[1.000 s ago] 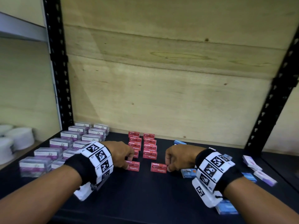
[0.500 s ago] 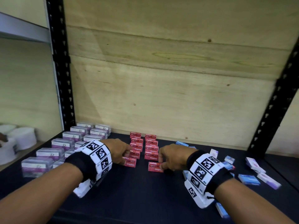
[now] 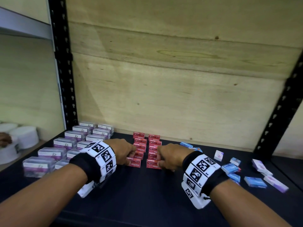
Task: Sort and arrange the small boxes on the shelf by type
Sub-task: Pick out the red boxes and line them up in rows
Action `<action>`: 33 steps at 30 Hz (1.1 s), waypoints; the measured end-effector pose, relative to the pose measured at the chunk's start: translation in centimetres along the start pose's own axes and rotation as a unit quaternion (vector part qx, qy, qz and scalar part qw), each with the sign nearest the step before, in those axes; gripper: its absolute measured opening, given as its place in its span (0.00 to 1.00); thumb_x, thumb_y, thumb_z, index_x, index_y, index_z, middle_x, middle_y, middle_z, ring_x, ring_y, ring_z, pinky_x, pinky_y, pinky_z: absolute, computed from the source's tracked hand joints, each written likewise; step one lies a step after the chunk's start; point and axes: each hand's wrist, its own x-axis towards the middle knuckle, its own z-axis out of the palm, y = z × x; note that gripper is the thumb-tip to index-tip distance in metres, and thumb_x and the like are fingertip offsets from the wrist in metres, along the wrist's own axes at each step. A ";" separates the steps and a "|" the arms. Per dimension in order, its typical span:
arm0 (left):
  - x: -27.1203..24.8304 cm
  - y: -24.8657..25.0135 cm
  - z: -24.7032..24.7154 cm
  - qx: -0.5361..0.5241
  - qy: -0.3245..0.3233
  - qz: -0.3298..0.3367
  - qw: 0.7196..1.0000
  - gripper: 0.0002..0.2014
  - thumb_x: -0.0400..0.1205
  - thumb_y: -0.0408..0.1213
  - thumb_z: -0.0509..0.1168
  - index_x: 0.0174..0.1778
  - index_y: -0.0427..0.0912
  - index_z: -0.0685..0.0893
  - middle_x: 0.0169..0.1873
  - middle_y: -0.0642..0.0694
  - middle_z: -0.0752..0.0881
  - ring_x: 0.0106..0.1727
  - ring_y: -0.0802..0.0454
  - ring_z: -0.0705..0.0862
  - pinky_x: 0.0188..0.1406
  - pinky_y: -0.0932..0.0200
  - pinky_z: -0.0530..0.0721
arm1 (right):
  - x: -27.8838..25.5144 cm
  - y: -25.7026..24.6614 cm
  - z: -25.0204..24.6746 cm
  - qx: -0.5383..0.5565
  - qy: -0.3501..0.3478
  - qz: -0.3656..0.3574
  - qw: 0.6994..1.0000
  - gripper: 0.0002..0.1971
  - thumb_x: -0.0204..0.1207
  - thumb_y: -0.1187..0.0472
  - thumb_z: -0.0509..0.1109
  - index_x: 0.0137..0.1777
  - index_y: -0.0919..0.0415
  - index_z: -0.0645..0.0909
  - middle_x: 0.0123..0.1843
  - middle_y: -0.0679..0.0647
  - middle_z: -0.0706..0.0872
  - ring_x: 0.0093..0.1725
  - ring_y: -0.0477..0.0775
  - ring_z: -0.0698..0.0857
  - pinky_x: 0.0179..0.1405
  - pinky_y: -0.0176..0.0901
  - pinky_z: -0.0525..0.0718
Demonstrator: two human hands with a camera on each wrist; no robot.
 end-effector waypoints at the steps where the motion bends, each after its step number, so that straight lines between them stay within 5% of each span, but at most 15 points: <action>1: 0.0 0.0 0.0 0.001 0.001 -0.003 1.000 0.17 0.82 0.50 0.67 0.65 0.53 0.77 0.55 0.51 0.84 0.51 0.51 0.82 0.48 0.56 0.77 | 0.0 0.1 0.0 -0.002 0.000 -0.001 1.000 0.10 0.83 0.54 0.68 0.58 0.57 0.84 0.44 0.51 0.87 0.46 0.52 0.86 0.49 0.45 0.82; 6: -0.5 0.4 -0.5 0.002 -0.012 -0.035 0.999 0.21 0.77 0.43 0.74 0.64 0.51 0.75 0.57 0.50 0.84 0.56 0.49 0.84 0.54 0.54 0.82 | -0.2 0.7 0.3 0.009 0.009 -0.007 1.000 0.14 0.82 0.52 0.70 0.63 0.55 0.76 0.53 0.51 0.85 0.51 0.53 0.83 0.51 0.45 0.79; 11: -0.6 1.5 -2.5 0.012 0.036 -0.034 0.999 0.18 0.76 0.47 0.74 0.59 0.52 0.77 0.53 0.53 0.84 0.55 0.50 0.83 0.58 0.53 0.82 | -1.5 4.1 -0.2 0.090 0.010 -0.011 0.996 0.10 0.80 0.51 0.72 0.55 0.47 0.74 0.42 0.44 0.88 0.45 0.49 0.88 0.52 0.45 0.84; 16: 0.3 4.7 -5.4 -0.020 0.071 0.042 0.996 0.11 0.79 0.51 0.71 0.53 0.55 0.79 0.39 0.60 0.80 0.43 0.57 0.80 0.40 0.58 0.76 | -3.3 9.6 -2.0 0.066 0.041 0.042 0.996 0.06 0.78 0.53 0.72 0.53 0.47 0.82 0.44 0.43 0.87 0.44 0.47 0.86 0.48 0.41 0.82; 22: 3.0 9.8 -6.5 -0.016 0.081 0.148 0.986 0.14 0.81 0.51 0.68 0.62 0.56 0.81 0.39 0.61 0.77 0.47 0.54 0.79 0.43 0.57 0.75 | -5.0 16.8 -2.3 0.036 0.040 0.117 0.992 0.05 0.77 0.55 0.74 0.52 0.46 0.84 0.42 0.38 0.82 0.47 0.46 0.83 0.48 0.39 0.80; 29: 7.5 15.3 -6.5 0.016 0.058 0.225 0.972 0.20 0.83 0.46 0.67 0.71 0.61 0.78 0.58 0.50 0.82 0.51 0.49 0.79 0.45 0.56 0.75 | -6.9 22.5 -0.6 0.045 0.010 0.164 0.985 0.11 0.76 0.54 0.74 0.58 0.46 0.85 0.47 0.39 0.85 0.52 0.46 0.84 0.56 0.38 0.80; 33: 10.9 19.1 -6.1 0.067 0.039 0.262 0.962 0.23 0.82 0.43 0.68 0.73 0.62 0.76 0.65 0.48 0.81 0.61 0.44 0.81 0.48 0.53 0.78 | -7.4 25.2 1.1 0.065 -0.030 0.136 0.988 0.19 0.74 0.57 0.77 0.64 0.44 0.83 0.41 0.38 0.80 0.45 0.44 0.80 0.44 0.34 0.75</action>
